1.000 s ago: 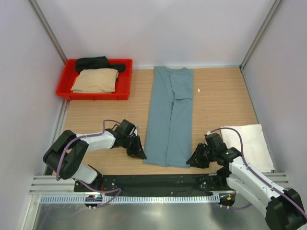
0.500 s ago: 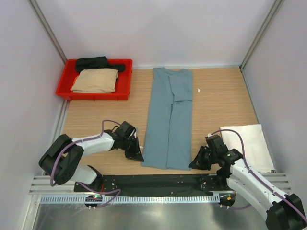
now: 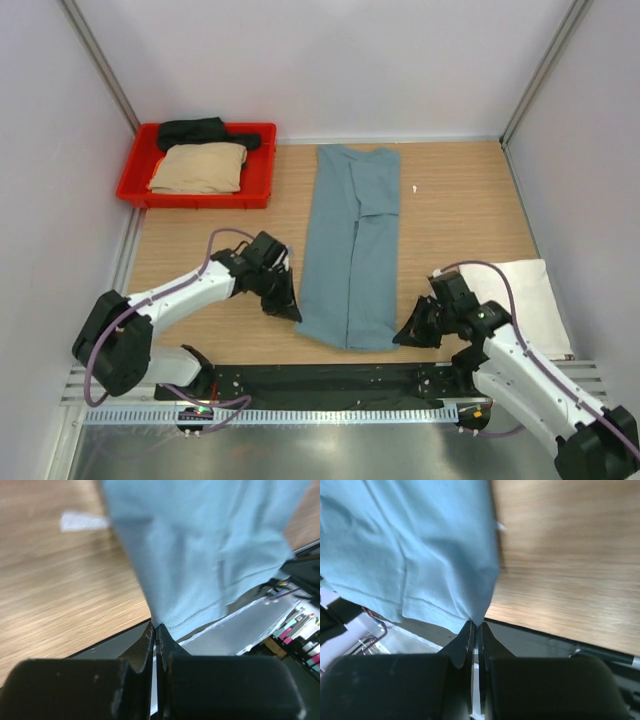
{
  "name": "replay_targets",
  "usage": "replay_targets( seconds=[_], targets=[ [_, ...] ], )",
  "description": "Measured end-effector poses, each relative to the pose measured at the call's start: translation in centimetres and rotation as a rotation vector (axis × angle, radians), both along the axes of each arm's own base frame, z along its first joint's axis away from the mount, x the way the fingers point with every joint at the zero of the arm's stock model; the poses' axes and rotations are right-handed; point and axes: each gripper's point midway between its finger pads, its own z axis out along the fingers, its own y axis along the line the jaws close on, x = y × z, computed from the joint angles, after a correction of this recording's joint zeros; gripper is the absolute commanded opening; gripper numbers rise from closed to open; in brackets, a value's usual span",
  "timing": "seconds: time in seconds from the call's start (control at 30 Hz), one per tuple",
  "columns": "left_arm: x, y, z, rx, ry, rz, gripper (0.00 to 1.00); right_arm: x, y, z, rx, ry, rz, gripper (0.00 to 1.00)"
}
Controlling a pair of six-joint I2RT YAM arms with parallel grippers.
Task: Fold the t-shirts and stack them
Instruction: Fold the tshirt
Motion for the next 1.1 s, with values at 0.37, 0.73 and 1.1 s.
replay_targets(
  seconds=[0.37, 0.73, 1.1],
  targets=[
    [16.4, -5.6, 8.4, -0.108, -0.167, 0.135, 0.0, 15.3, -0.7, 7.4, -0.078, -0.122, -0.054, 0.01],
    [24.7, -5.3, 4.7, -0.084, -0.117, 0.258, 0.0, 27.0, -2.6, 7.5, -0.081, -0.187, 0.002, 0.02],
    [29.4, -5.3, 4.8, -0.138, -0.141, 0.33, 0.0, 31.4, -2.2, 6.6, -0.056, -0.202, 0.017, 0.02]
  ],
)
